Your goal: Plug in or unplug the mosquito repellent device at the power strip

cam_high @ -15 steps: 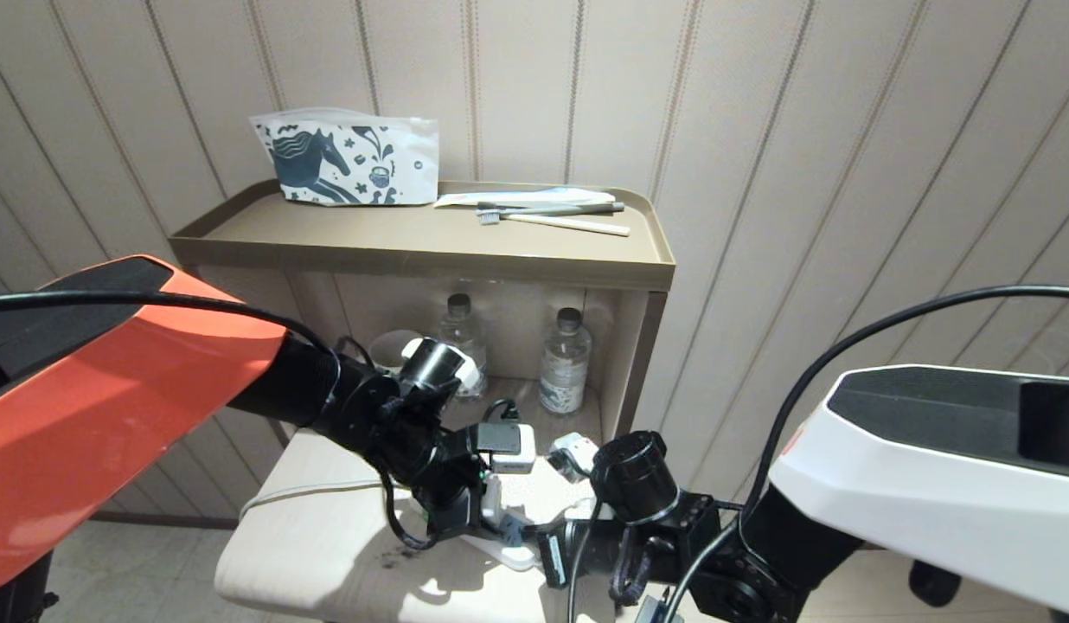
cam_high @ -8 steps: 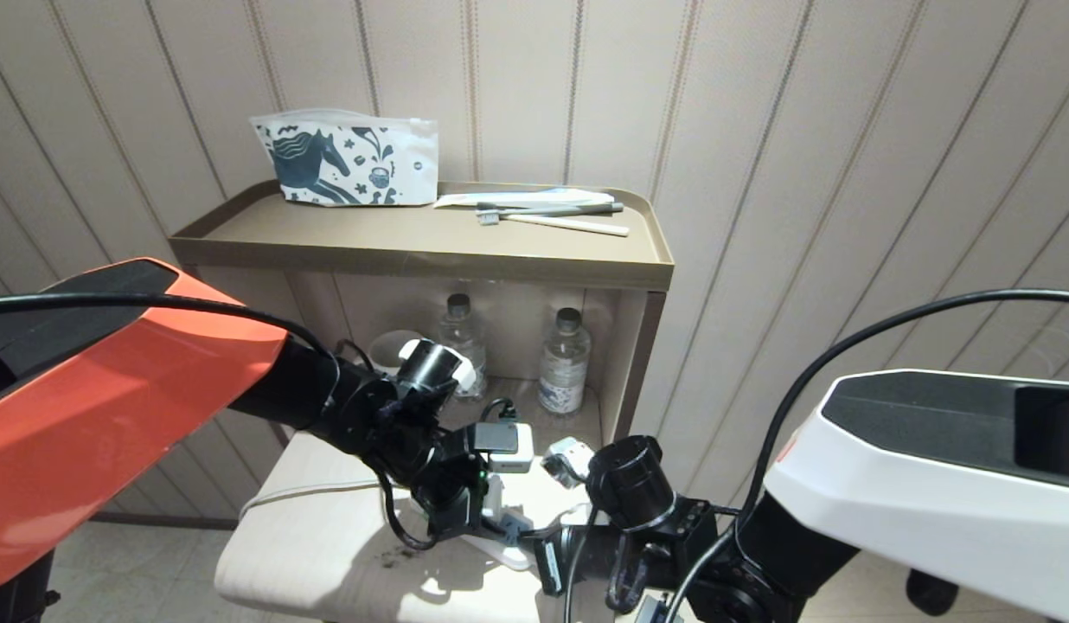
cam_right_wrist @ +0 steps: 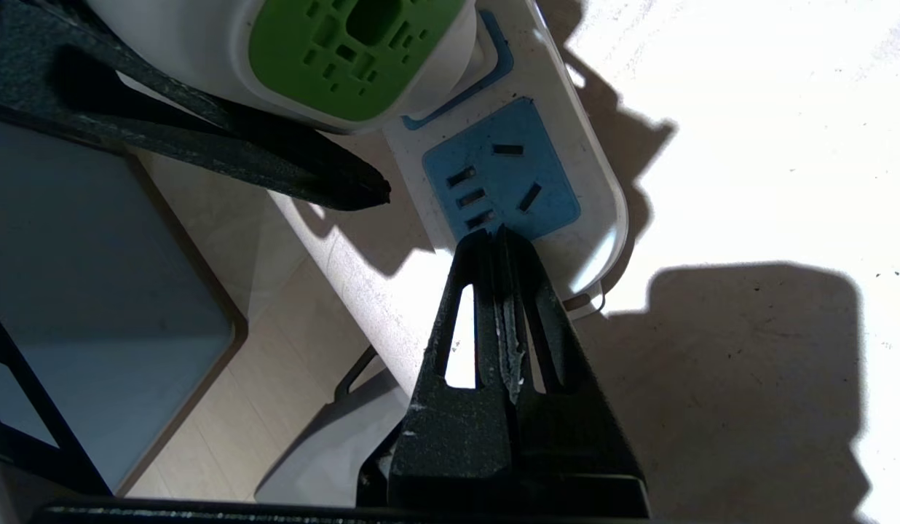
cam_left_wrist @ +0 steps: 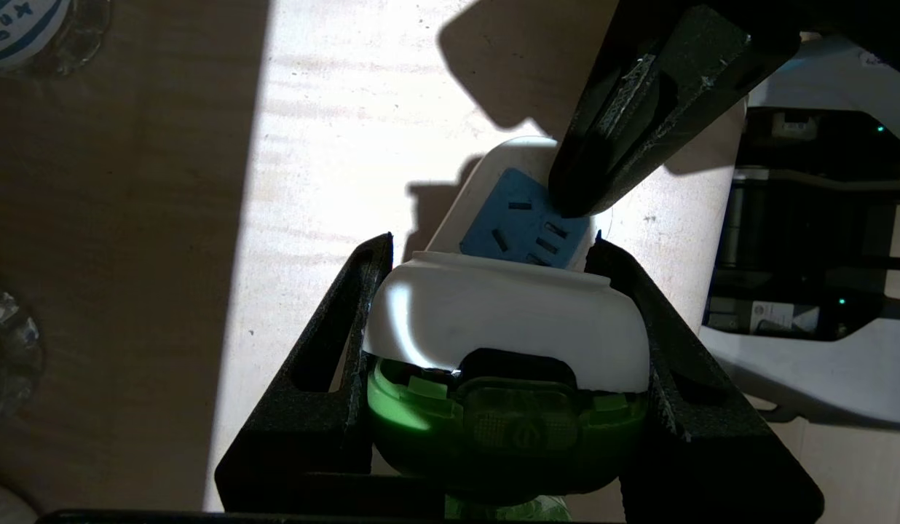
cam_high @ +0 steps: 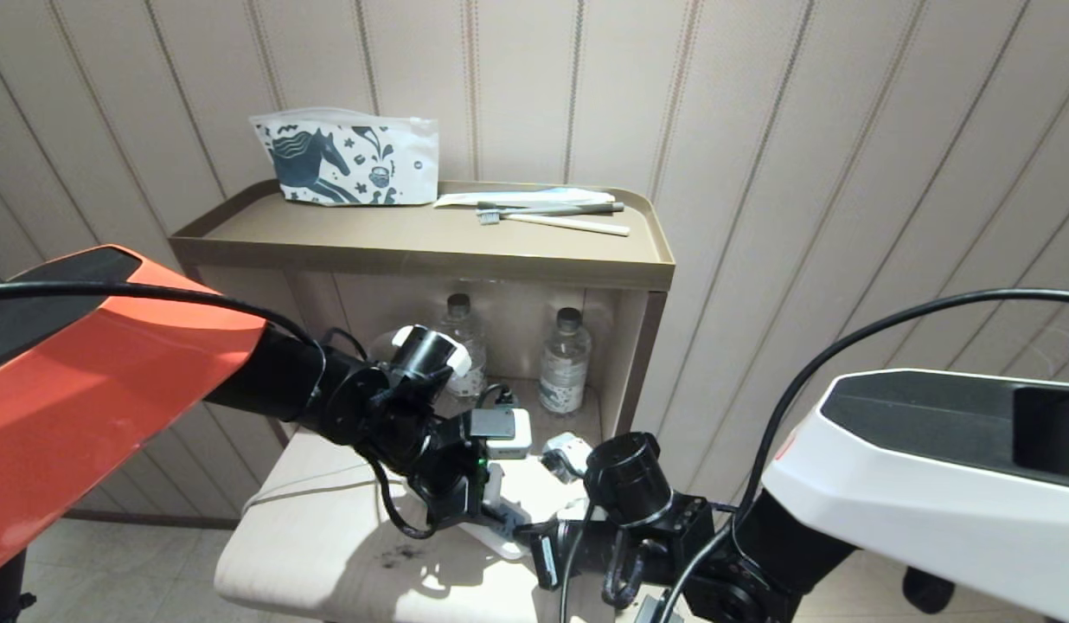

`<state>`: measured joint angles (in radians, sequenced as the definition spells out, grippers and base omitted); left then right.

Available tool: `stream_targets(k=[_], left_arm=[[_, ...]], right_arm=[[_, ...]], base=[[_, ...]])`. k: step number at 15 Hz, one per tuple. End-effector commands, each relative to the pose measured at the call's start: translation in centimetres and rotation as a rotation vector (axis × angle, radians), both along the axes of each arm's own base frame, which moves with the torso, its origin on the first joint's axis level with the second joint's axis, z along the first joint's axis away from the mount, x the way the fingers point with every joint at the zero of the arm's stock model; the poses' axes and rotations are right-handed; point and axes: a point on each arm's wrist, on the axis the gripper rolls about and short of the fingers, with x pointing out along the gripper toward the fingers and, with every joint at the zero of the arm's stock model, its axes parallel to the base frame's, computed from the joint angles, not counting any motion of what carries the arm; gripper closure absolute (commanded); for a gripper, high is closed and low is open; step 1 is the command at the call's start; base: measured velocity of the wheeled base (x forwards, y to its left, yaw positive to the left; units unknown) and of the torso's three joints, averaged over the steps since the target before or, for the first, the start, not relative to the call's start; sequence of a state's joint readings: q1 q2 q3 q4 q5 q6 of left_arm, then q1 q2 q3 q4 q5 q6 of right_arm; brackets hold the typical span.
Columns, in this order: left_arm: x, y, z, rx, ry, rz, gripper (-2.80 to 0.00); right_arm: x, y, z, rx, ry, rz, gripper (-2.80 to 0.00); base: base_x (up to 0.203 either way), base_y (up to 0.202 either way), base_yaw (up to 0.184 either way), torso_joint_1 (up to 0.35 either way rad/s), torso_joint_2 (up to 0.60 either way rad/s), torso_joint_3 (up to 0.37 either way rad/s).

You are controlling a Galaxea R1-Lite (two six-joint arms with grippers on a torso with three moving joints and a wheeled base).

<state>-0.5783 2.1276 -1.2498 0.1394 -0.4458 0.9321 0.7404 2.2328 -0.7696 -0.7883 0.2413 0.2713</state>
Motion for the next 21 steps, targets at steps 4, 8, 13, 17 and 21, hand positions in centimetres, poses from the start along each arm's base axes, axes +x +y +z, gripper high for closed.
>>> stream_targets(k=[4,8,13,17,21], left_arm=[[-0.5,0.3,0.4,-0.004,-0.002,-0.007,0.00],[-1.2,0.8,-1.5,0.028,0.047,-0.009,0.00],[-0.8,0.4,-2.5,-0.001,0.001,-0.006,0.00],[-0.6,0.4,-1.2,-0.031,-0.020,0.014,0.00],[-1.0,0.8,3.1,-0.109,-0.088,0.054,0.00]], right_arm=[[0.0,0.0,-0.1,0.000,0.003,0.000,0.00],[0.1,0.1,0.0,0.004,-0.002,-0.001,0.00],[0.4,0.7,0.5,0.021,-0.019,0.004,0.00],[0.4,0.7,0.3,0.017,-0.014,0.004,0.00],[0.4,0.6,0.3,0.017,-0.015,0.003,0.00]], base=[[0.000,0.000,0.000,0.000,0.00,0.000],[0.000,0.000,0.000,0.000,0.00,0.000],[0.000,0.000,0.000,0.000,0.00,0.000],[0.000,0.000,0.000,0.000,0.00,0.000],[0.000,0.000,0.000,0.000,0.00,0.000]])
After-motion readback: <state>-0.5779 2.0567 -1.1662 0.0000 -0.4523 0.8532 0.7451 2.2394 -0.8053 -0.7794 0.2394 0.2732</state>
